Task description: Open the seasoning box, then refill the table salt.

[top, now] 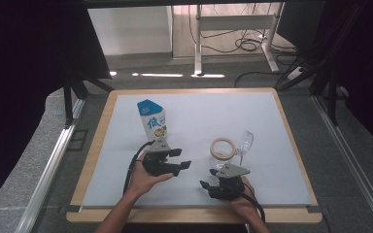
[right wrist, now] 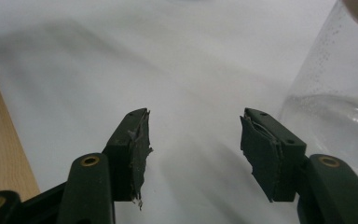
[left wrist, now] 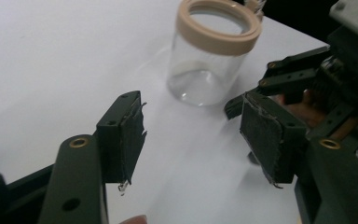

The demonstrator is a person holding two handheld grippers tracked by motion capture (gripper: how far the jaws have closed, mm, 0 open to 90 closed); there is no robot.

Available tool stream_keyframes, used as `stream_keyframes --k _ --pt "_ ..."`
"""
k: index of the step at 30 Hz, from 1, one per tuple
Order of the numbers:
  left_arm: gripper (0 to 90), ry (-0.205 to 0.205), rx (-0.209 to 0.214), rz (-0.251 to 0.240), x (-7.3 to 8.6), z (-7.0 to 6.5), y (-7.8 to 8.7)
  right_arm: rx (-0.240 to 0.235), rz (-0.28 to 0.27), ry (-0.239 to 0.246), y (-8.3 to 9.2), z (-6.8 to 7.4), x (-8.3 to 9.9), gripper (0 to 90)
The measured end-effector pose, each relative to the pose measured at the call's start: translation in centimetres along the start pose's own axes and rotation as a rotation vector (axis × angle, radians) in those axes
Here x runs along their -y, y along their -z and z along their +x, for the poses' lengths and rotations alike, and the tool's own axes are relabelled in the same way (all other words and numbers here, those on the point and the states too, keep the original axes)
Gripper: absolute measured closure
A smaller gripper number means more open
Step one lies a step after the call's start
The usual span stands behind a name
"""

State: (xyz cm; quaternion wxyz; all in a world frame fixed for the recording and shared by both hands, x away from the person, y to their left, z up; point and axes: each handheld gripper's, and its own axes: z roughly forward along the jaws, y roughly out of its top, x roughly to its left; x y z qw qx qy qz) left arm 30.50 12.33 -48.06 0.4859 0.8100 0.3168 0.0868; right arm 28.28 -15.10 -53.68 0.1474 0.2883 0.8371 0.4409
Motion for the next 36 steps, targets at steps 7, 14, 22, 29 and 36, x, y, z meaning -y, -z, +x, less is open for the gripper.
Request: stream_keyframes --k 7,14,22,29,36 --pt "33.6 0.054 -0.063 0.018 3.2 1.4 1.7 0.003 -0.010 -0.013 -0.4 0.2 -0.5 42.4" --pt "33.6 0.080 -0.106 0.004 4.4 2.2 3.1 0.000 -0.014 -0.010 -0.8 0.5 -1.0 42.3" --pt "36.2 0.112 -0.147 0.012 5.4 3.4 4.0 -0.001 -0.021 -0.004 -1.0 0.7 -1.3 41.3" --pt "38.0 0.152 -0.207 -0.007 5.8 4.9 5.5 0.003 -0.034 -0.010 -0.5 0.4 -1.4 41.3" --pt "39.8 0.179 -0.261 -0.038 5.6 6.1 6.5 -0.007 -0.028 -0.001 -0.7 0.7 -1.4 40.7"
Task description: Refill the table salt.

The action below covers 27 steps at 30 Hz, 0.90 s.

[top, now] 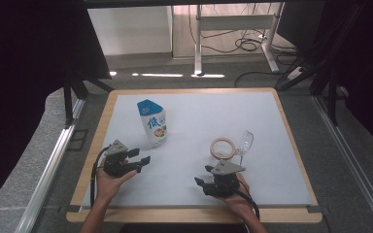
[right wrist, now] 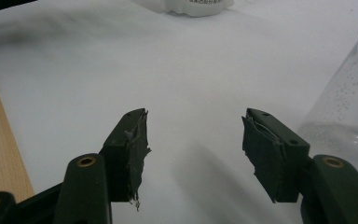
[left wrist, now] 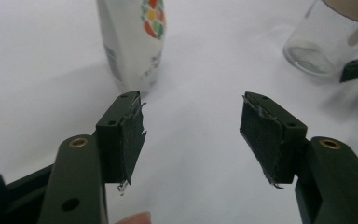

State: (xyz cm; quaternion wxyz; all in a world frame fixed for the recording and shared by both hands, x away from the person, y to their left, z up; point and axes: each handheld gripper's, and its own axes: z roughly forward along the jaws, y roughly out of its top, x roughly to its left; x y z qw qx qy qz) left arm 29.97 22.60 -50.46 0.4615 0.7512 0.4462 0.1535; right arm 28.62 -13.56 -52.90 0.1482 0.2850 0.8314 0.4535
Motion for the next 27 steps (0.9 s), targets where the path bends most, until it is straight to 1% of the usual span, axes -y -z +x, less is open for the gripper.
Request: stream_keyframes --k 2,3,7,9,10,12,13,14,15,17,18,19,21,22,23,27 --pt "40.0 0.008 -0.003 -0.006 -0.1 0.1 0.0 0.000 -0.002 0.000 0.0 0.0 0.0 40.7" --pt "40.2 0.011 -0.015 -0.012 -0.3 0.4 0.1 -0.002 -0.004 0.002 0.1 0.0 -0.1 40.7" --pt "41.5 0.012 -0.031 -0.021 -0.7 0.8 0.1 0.003 -0.004 0.000 0.1 -0.1 -0.1 40.7" --pt "42.2 0.006 -0.044 -0.025 -1.4 1.1 -0.1 -0.002 -0.005 0.000 -0.1 0.0 -0.1 40.7" --pt "43.1 0.006 -0.044 -0.025 -1.4 1.1 -0.1 -0.002 -0.005 0.000 -0.1 0.0 -0.1 40.7" --pt "43.8 0.004 -0.048 -0.032 -2.2 1.6 -0.4 -0.004 -0.002 0.007 -0.1 0.2 -0.1 40.4" --pt "44.0 0.004 -0.048 -0.032 -2.2 1.6 -0.4 -0.004 -0.002 0.007 -0.1 0.2 -0.1 40.4" --pt "44.0 0.001 -0.056 -0.036 -2.8 2.0 -0.6 -0.006 0.001 0.007 -0.1 0.3 -0.1 40.4" --pt "44.0 0.001 -0.056 -0.036 -2.8 2.0 -0.6 -0.008 0.003 0.009 -0.2 0.3 -0.1 40.4" --pt "44.0 0.003 -0.067 -0.042 -3.4 2.3 -0.9 -0.006 0.009 0.012 -0.1 0.4 -0.1 40.3" --pt "43.9 0.001 -0.068 -0.054 -4.0 2.5 -1.1 -0.010 0.008 0.020 -0.1 0.5 -0.1 40.2" --pt "44.2 0.001 -0.068 -0.054 -4.0 2.5 -1.1 -0.010 0.008 0.020 -0.1 0.5 -0.1 40.2" --pt "45.3 0.006 -0.066 -0.068 -4.9 2.7 -1.5 -0.012 0.005 0.020 -0.1 0.6 -0.1 40.2" --pt "45.6 0.006 -0.066 -0.068 -4.9 2.7 -1.5 -0.012 0.005 0.020 -0.1 0.6 -0.1 40.2" --pt "45.9 0.009 -0.065 -0.070 -5.4 2.9 -1.9 -0.011 0.006 0.021 -0.2 0.6 -0.2 40.1" --pt "47.3 0.014 -0.057 -0.073 -6.1 3.1 -2.6 -0.010 0.010 0.022 -0.2 0.6 -0.1 40.0"
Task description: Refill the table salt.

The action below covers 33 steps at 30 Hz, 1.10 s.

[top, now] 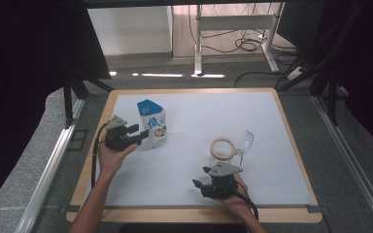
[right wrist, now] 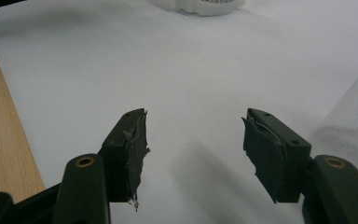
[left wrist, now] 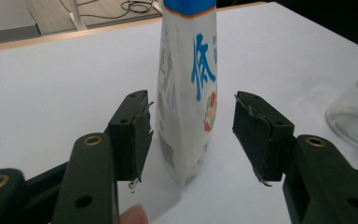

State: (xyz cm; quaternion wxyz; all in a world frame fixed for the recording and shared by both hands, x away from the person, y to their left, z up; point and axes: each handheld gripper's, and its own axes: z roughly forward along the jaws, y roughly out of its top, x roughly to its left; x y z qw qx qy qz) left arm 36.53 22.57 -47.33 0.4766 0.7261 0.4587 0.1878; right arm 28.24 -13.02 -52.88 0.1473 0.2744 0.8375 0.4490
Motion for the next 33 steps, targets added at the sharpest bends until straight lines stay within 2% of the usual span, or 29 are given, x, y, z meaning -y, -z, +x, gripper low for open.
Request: stream_keyframes --k 2,8,14,17,21,26,30,33 --pt "50.5 0.006 0.010 -0.004 -0.6 0.1 -0.7 -0.003 0.001 -0.006 0.0 -0.1 0.0 39.9" --pt "55.0 0.016 0.004 -0.017 -1.5 0.3 -1.5 -0.011 0.015 -0.002 -0.1 0.0 0.1 39.3" --pt "61.5 -0.002 -0.027 -0.028 -2.3 0.7 -2.5 -0.011 0.016 -0.001 0.0 0.0 0.1 39.3" --pt "68.1 -0.003 -0.008 -0.041 -2.5 0.7 -3.1 -0.008 0.014 -0.002 0.0 -0.1 0.2 39.3" --pt "74.7 -0.008 -0.011 -0.046 -2.6 0.7 -3.3 -0.002 0.014 -0.004 0.0 -0.1 0.2 39.3" --pt "86.2 -0.006 0.004 -0.053 -2.5 0.6 -3.4 0.005 0.011 -0.007 0.1 -0.1 0.3 39.3" --pt "88.4 -0.015 0.010 -0.057 -2.4 0.5 -3.3 0.004 0.011 -0.007 0.1 -0.1 0.3 39.2" --pt "88.9 -0.043 0.004 -0.064 -2.3 0.4 -3.3 0.005 0.015 -0.011 0.0 -0.1 0.4 39.2"
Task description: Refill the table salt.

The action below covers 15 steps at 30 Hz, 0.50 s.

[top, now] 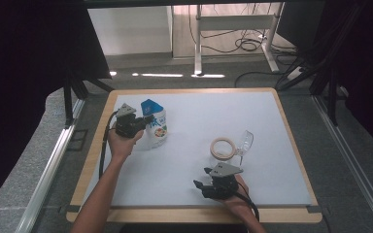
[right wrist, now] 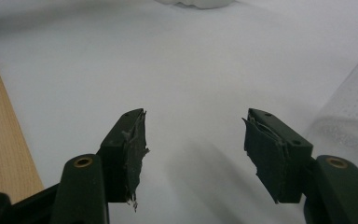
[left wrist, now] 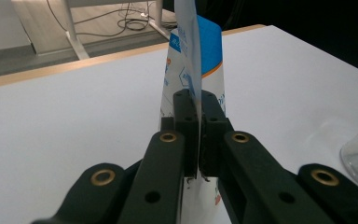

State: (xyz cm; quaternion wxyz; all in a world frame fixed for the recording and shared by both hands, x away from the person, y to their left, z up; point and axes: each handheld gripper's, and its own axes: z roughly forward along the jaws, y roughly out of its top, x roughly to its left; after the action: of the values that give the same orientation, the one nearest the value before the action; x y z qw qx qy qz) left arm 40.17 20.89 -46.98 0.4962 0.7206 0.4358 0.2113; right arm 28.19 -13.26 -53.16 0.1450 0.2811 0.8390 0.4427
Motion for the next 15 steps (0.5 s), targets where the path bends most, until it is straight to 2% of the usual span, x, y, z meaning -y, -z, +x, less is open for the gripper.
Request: stream_keyframes --k 8,15 --pt "89.8 0.016 0.023 0.001 0.03 0.02 0.06 0.021 -0.017 -0.011 0.15 -0.25 0.01 39.2" --pt "90.0 0.029 0.040 -0.007 0.10 0.08 0.08 0.016 -0.025 -0.012 0.10 -0.18 0.00 39.2"
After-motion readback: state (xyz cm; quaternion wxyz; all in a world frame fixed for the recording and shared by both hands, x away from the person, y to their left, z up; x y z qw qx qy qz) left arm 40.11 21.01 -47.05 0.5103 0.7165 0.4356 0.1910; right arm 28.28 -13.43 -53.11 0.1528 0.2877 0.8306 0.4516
